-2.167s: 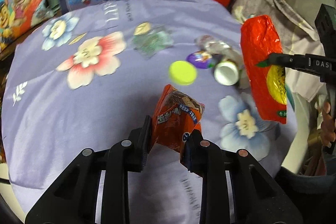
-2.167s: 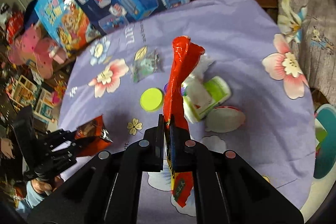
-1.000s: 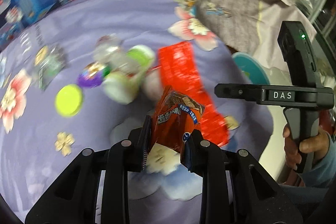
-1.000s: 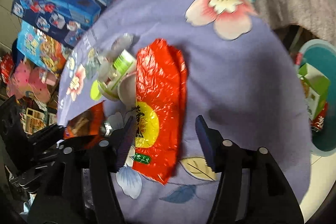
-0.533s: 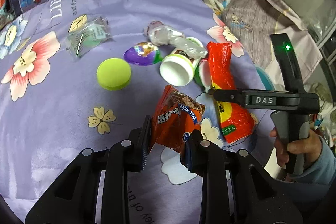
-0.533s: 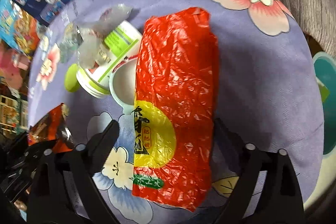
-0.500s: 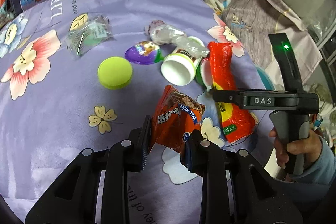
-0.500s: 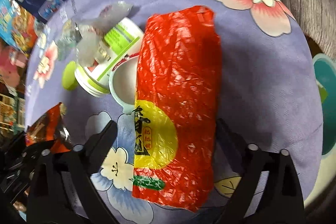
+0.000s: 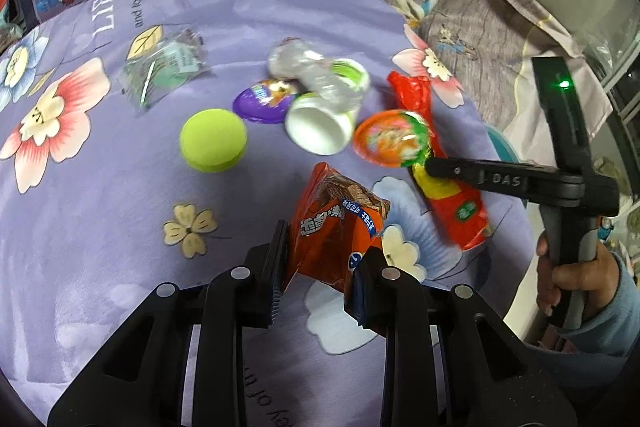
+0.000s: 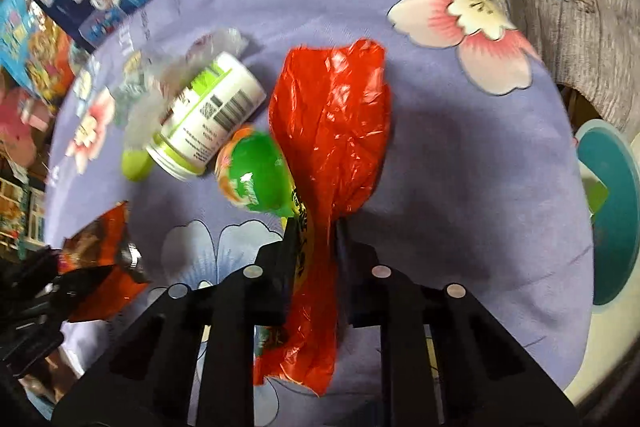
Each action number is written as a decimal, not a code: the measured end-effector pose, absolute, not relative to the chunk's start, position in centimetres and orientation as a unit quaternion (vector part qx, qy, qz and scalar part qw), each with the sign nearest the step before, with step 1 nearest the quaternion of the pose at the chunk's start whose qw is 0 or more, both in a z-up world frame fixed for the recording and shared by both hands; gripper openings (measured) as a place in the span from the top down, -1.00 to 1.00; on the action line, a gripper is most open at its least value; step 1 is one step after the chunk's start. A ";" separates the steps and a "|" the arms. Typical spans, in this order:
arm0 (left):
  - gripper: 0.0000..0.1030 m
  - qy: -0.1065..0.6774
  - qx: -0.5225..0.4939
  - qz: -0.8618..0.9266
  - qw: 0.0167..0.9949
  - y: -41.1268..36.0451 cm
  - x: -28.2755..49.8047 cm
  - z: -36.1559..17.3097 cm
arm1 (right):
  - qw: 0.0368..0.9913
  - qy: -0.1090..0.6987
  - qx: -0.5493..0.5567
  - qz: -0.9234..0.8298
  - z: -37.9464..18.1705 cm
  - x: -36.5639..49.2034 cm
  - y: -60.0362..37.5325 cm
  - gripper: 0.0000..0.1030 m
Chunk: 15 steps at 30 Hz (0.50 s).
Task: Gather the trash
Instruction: 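Lift the orange bag and red wrapper and carry them over the teal bucket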
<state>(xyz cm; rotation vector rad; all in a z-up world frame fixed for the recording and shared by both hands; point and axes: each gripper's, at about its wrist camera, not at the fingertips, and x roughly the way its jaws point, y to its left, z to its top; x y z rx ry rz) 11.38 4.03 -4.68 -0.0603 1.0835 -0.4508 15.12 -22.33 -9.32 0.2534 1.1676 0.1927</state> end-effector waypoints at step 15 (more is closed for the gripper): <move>0.44 0.497 0.039 -0.275 0.822 -6.8 12.1 -2.0 | 0.855 0.453 0.250 0.052 -3.6 11.3 -37.5 0.67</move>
